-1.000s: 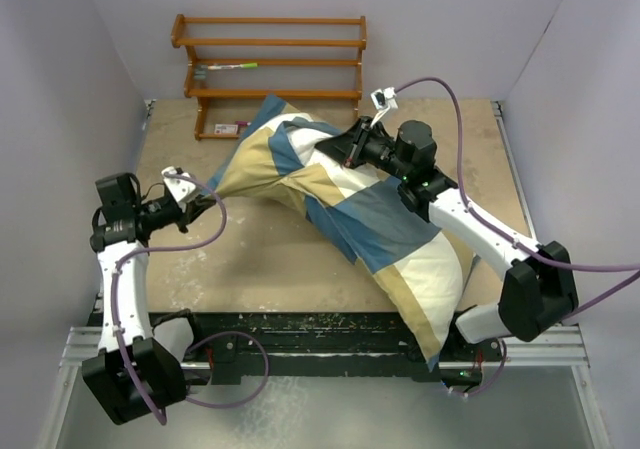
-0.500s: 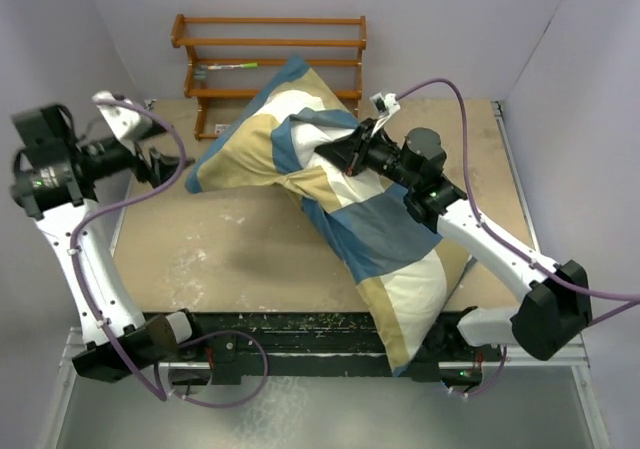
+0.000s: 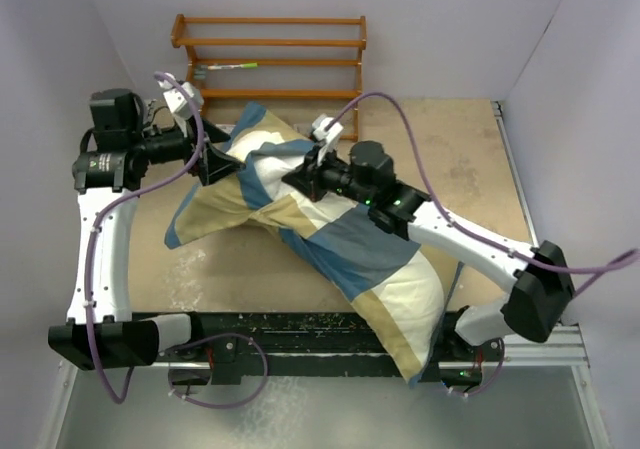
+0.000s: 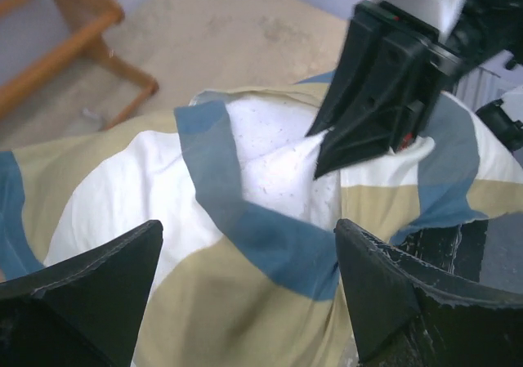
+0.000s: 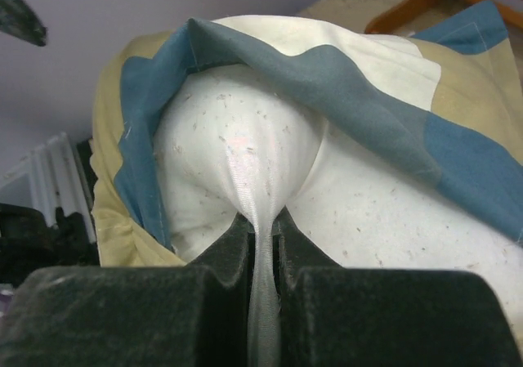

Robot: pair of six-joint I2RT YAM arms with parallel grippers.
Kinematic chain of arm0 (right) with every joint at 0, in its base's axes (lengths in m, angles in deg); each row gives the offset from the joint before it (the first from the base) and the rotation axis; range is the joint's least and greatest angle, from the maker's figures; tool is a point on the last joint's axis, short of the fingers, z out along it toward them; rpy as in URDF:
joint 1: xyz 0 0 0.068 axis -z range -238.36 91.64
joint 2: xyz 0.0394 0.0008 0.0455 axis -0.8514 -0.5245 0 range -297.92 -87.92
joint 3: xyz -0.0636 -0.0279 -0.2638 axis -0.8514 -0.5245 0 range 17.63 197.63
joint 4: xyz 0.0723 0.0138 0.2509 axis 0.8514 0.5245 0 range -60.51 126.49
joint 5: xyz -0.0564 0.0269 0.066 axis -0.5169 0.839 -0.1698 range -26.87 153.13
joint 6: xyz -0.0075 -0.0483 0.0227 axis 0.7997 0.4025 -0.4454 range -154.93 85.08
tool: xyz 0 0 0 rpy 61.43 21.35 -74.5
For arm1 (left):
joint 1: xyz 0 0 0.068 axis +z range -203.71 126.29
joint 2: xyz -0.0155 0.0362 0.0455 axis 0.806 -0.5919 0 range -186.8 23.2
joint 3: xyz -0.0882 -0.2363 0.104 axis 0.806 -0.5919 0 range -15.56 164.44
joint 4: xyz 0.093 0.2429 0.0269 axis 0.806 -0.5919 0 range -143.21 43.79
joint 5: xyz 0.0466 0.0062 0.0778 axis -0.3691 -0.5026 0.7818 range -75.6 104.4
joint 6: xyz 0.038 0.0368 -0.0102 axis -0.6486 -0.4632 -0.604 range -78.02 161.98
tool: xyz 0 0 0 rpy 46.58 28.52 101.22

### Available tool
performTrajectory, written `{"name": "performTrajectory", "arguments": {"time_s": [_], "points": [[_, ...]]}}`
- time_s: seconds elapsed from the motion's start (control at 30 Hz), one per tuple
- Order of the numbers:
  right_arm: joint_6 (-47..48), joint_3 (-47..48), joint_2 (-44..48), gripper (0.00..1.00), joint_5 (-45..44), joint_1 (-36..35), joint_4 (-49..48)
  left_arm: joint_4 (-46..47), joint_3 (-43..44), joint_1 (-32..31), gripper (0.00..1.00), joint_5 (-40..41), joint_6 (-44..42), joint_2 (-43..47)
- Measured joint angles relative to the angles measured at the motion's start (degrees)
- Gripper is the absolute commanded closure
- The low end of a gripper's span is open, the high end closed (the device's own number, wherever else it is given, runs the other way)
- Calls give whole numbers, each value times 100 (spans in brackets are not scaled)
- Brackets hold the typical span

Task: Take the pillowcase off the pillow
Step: Remove the pillow from the pillowcase.

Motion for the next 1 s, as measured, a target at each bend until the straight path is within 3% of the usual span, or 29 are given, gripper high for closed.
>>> {"name": "performTrajectory", "arguments": {"time_s": [0.23,0.53,0.8,1.0], "points": [[380,26,-796,100,-916,-715,83,348,-1051,-170,17,1185,229,-52],[363,26,-1615,100,-1639,-1364,-275,708,-2524,-544,31,2446,-87,-42],[234,17,-1797,100,-1792,-1521,-455,931,-3082,-546,55,3407,-590,-57],[173,-22,-1781,100,-1869,-1550,-505,1276,-3375,-579,95,3897,-911,-74]]}}
